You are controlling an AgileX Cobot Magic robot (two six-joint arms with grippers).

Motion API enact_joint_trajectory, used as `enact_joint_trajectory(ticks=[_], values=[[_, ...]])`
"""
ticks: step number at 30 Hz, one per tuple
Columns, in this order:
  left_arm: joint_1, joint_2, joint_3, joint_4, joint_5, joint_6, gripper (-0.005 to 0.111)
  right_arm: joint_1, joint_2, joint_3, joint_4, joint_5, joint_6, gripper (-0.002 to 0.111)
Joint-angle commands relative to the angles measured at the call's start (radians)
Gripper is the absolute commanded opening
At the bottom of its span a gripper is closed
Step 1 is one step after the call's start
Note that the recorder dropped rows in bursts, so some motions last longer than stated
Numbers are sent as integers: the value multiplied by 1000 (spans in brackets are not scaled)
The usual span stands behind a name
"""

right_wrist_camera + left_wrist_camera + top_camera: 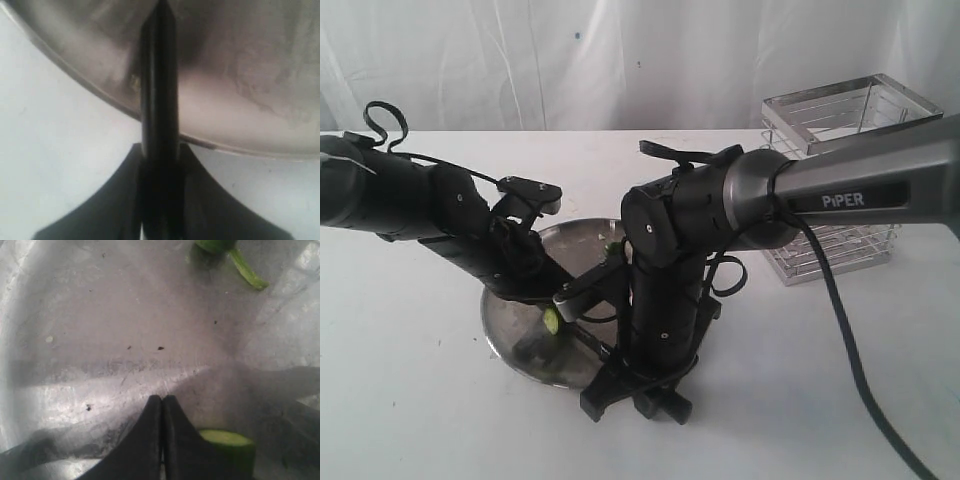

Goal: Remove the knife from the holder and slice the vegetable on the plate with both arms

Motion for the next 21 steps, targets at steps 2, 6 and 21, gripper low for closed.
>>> enact_joint_trajectory(ticks=[2,6,21], values=[[-7,-5,15,12,76,8,5,-1,-1,-1,5,-34,12,0],[-7,-58,15,33,76,8,5,-1,-1,-1,5,-36,12,0],[-7,-4,55,54,25,0,5,-1,-23,-5,5,-28,12,0]])
